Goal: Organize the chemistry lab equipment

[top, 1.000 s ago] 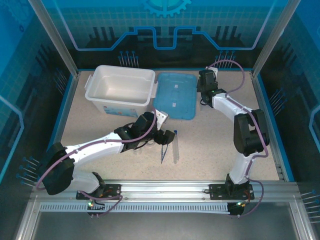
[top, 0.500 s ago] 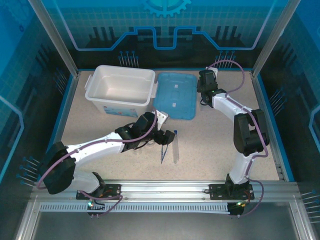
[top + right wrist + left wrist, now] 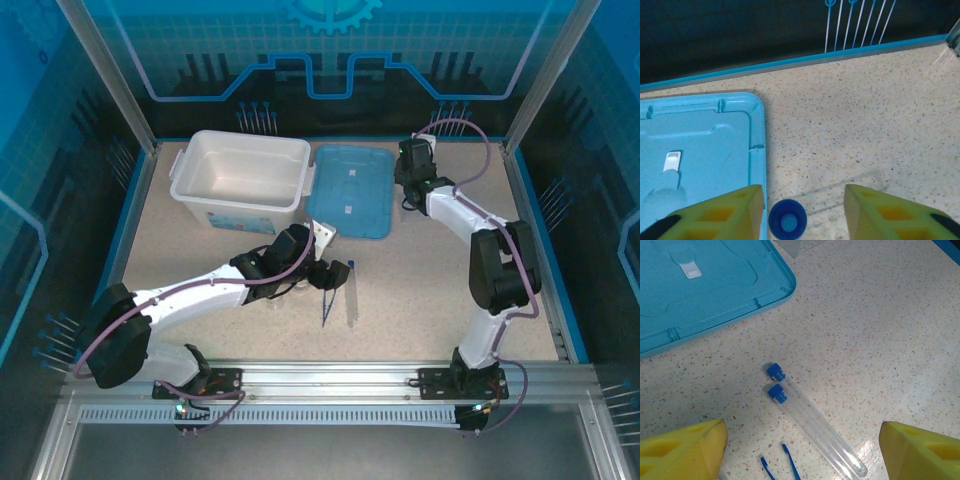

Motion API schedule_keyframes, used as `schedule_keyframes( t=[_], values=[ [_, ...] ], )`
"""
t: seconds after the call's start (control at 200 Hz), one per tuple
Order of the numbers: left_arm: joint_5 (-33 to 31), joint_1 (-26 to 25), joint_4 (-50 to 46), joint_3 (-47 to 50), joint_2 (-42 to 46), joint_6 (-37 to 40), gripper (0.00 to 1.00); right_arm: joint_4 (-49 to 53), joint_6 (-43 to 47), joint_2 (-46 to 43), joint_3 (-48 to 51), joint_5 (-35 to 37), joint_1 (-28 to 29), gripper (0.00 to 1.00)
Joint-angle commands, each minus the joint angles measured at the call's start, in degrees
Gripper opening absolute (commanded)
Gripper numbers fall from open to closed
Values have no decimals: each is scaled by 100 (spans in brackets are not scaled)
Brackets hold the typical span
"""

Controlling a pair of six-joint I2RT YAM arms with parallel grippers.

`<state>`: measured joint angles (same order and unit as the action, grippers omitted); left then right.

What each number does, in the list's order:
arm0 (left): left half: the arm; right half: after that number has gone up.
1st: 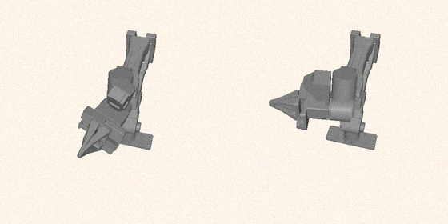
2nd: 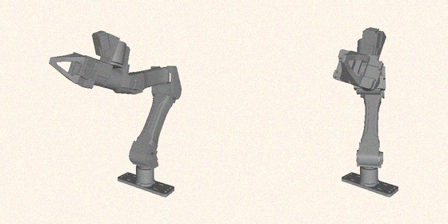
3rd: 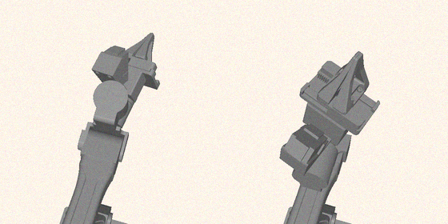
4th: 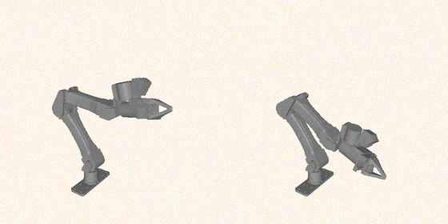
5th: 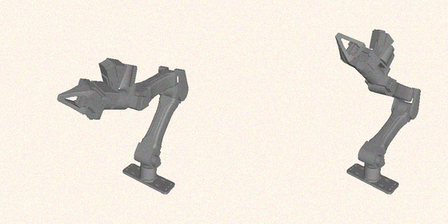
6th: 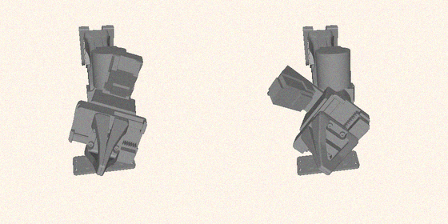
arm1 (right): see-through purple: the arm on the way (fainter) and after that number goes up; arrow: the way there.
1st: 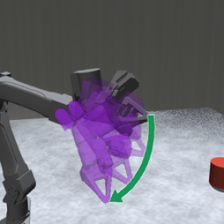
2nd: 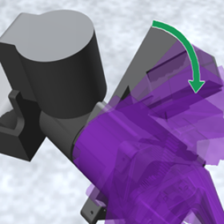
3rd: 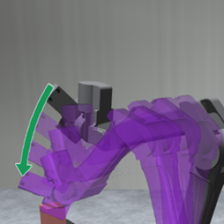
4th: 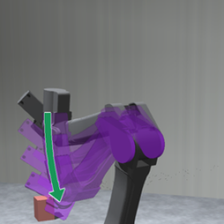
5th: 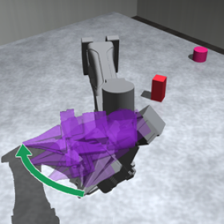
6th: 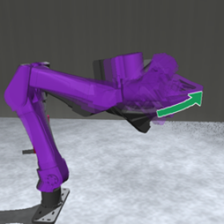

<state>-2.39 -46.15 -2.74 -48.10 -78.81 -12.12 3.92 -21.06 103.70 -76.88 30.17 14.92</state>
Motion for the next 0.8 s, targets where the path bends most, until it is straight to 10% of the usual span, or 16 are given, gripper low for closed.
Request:
schedule_keyframes(
  t=[0.0,0.796],
  values=[
    [-121,-43,-55,-120,-82,-67,80,125,24,-718,31,23,16,54],
    [-361,786,-1112,-1105,-662,-195,78,2712,-630,-3237,1805,-1708,1840,48]
  ],
)
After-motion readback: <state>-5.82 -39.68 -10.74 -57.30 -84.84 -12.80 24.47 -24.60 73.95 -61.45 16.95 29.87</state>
